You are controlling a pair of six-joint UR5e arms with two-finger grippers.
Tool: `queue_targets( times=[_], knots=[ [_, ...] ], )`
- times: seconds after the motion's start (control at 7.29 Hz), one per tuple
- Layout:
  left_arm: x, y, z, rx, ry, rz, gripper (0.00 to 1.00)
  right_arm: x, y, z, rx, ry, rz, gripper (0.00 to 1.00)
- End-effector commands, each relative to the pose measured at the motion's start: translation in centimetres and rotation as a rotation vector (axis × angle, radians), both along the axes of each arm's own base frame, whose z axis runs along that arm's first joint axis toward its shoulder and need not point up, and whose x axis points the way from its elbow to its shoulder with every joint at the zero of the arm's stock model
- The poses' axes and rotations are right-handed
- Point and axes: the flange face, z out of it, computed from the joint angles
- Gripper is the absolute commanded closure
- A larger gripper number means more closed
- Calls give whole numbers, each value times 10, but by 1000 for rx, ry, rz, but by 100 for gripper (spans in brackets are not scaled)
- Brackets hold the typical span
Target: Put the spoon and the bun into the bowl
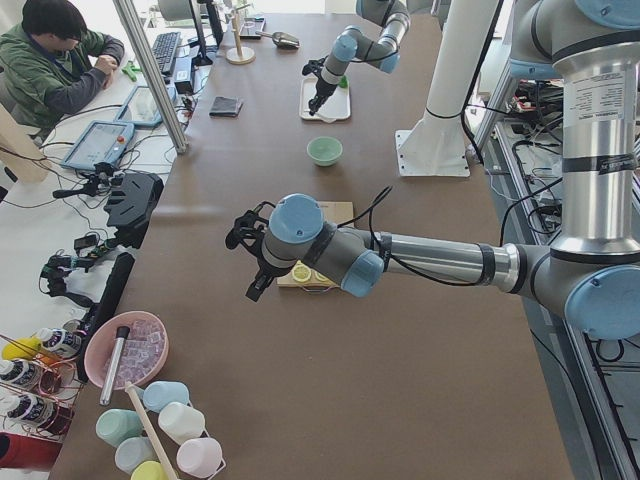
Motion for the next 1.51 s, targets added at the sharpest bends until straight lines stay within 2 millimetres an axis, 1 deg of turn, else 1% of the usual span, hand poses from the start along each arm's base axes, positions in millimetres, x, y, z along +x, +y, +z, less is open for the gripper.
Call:
queue_targets(
  times=[0.0, 0.14, 0.27, 0.41, 0.55, 0.69, 0.82, 0.96, 1.1, 1.23, 1.37],
  knots=[
    [1, 1, 1, -2, 1, 3, 1, -62, 16, -49, -21, -16, 77, 100],
    [1, 2, 3, -7, 1, 2, 1, -73, 30, -51, 0, -13, 95, 100],
    [1, 2, 3, -7, 1, 2, 1, -79, 41, -56, 13, 0, 92, 100],
    [1, 2, 3, -7, 1, 2, 1, -83, 48, -61, 12, 6, 87, 100],
    [1, 2, 4, -10, 1, 2, 1, -85, 52, -62, 23, 10, 90, 97],
    [1, 2, 4, -10, 1, 2, 1, -84, 51, -64, 31, 22, 98, 40],
    [1, 2, 4, -17, 4, -3, 1, -83, 48, -69, 32, 30, 103, 19],
    [1, 2, 3, -23, 7, -8, 1, -76, 38, -70, 34, 38, 114, 13],
    [1, 1, 2, -29, 10, -13, 1, -62, 19, -72, 51, 54, 114, 1],
    [8, -2, -12, -67, 36, -43, 1, -32, -4, -82, 87, 65, 66, 1],
    [32, 0, -36, -124, 74, -57, 0, 11, -30, -83, 98, 58, -36, 0]
  ],
)
